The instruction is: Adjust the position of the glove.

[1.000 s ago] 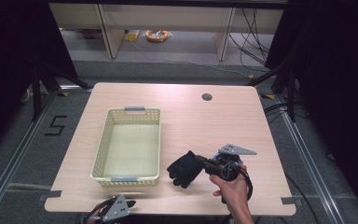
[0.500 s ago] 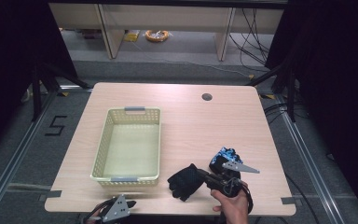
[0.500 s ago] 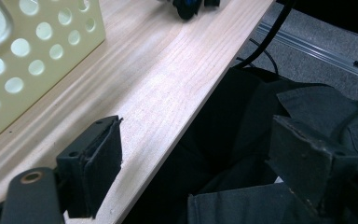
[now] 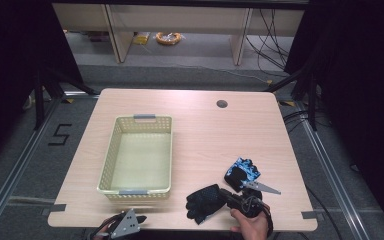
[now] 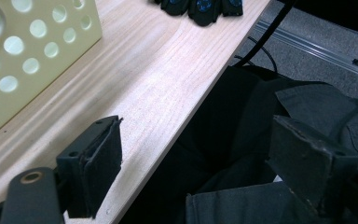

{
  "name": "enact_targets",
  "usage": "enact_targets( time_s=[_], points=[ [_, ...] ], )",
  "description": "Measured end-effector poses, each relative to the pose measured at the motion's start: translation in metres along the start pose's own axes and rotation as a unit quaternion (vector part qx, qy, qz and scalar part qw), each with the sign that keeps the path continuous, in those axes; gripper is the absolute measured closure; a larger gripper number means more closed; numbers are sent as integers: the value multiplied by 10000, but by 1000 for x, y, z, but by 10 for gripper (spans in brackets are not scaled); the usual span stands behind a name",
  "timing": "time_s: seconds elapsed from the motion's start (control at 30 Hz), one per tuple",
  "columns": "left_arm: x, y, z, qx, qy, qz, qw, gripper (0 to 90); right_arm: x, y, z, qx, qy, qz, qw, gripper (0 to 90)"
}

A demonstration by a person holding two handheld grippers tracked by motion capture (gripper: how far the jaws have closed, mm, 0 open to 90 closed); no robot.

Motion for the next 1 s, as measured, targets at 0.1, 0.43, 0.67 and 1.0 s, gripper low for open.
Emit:
enact_targets(
  time_s=[0.1, 0.43, 0.67, 1.0],
  points=[
    [1, 0, -1, -63, 95, 1, 9999, 173, 1, 6, 3, -149, 26, 34, 9999, 833],
    [2, 2, -2, 15, 22, 11, 10000, 174, -6, -3, -3, -1065, -228, 39, 9940, 900],
    [5, 2, -4, 149, -24, 96, 9998, 181, -6, -26, -6, -2007, -420, -342, 9782, 900],
    [7, 4, -4, -50, 27, 83, 9999, 185, 1, -28, -10, -2304, -680, -304, 9702, 900]
  ],
)
Point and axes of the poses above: each handheld gripper's, and its own axes: x roughly forward along the jaws, z roughly out of its underside, y roughly to its right, the point moved 3 cm from there along x, roughly forward along the jaws, and after that the axes turned 9 degrees about -x, right-handed, at the moved point
